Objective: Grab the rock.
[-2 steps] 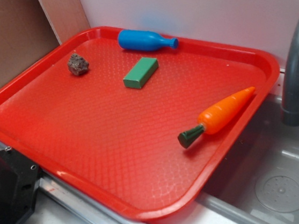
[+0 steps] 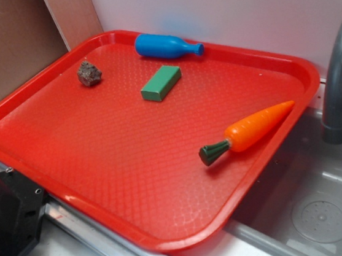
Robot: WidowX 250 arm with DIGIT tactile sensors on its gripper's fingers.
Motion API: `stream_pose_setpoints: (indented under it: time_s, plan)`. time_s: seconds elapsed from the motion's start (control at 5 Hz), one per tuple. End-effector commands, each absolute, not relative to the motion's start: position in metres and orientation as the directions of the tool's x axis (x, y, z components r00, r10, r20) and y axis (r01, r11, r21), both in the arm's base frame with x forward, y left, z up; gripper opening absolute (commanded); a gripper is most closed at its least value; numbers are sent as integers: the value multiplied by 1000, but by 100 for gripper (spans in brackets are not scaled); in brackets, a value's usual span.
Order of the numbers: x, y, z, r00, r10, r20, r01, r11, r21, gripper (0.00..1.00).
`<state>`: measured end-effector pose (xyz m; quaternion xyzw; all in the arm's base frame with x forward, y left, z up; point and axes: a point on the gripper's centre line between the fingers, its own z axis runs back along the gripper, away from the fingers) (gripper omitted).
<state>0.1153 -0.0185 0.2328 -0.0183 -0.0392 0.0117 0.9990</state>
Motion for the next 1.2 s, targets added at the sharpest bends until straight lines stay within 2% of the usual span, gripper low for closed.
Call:
stream_pose_setpoints:
  time_s: [0.0, 0.2, 0.4, 0.6, 0.8, 1.0]
  plan:
    - [182, 35, 159, 994, -97, -52, 98, 995, 9, 100]
    - [224, 44, 132, 963, -264, -55, 267, 963, 43, 100]
    - [245, 54, 109, 937, -343, -68, 348, 933, 90, 100]
    - [259, 59, 87, 887, -461, -29, 461, 881, 102, 100]
    - [254, 71, 75, 878, -479, 16, 474, 872, 118, 100]
    - [254, 83, 69, 883, -464, 70, 446, 876, 183, 100]
